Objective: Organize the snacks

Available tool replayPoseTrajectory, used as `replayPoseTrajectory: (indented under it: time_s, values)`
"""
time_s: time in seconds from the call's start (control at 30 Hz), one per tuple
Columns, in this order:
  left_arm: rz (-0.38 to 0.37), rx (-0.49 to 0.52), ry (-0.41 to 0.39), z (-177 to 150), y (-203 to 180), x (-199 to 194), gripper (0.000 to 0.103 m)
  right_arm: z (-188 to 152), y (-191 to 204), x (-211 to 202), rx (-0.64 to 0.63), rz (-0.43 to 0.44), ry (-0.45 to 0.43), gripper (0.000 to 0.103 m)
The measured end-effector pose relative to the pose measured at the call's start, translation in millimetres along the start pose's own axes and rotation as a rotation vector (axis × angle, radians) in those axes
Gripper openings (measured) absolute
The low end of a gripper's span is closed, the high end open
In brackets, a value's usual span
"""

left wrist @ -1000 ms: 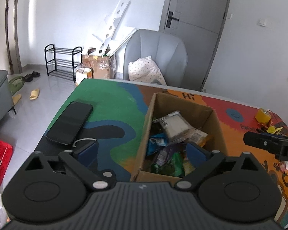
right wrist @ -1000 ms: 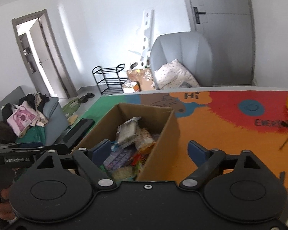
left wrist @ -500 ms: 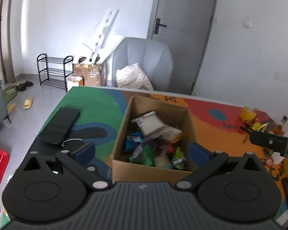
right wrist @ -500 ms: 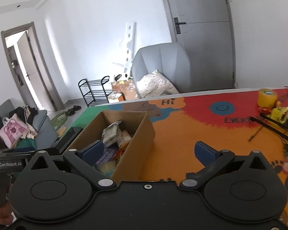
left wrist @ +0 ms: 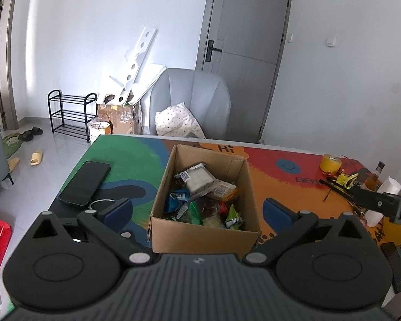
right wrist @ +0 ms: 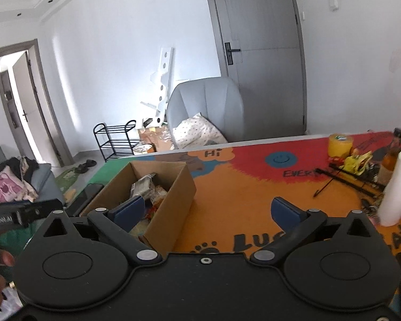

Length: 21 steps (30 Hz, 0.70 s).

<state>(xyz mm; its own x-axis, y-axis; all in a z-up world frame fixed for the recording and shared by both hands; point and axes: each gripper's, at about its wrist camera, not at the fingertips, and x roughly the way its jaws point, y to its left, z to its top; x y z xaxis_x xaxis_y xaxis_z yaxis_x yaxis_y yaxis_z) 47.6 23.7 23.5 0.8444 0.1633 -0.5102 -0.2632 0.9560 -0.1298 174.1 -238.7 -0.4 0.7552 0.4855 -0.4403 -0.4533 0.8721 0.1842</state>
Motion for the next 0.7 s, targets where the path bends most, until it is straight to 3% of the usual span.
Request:
replayPoseTrajectory:
  time_s: [0.23,0.7]
  values:
    - [-0.04,0.018,-0.03,-9.3,-3.2,-23.0,0.103,-7.3,4.6,-28.2,-0.023,-0.038,-0.037,0.103]
    - [-0.018,0.103,-0.105,-9.2,-21.2,-58.6,0.103,-12.3,3.8,-59.5,0.004,-0.058,-0.097,0.103]
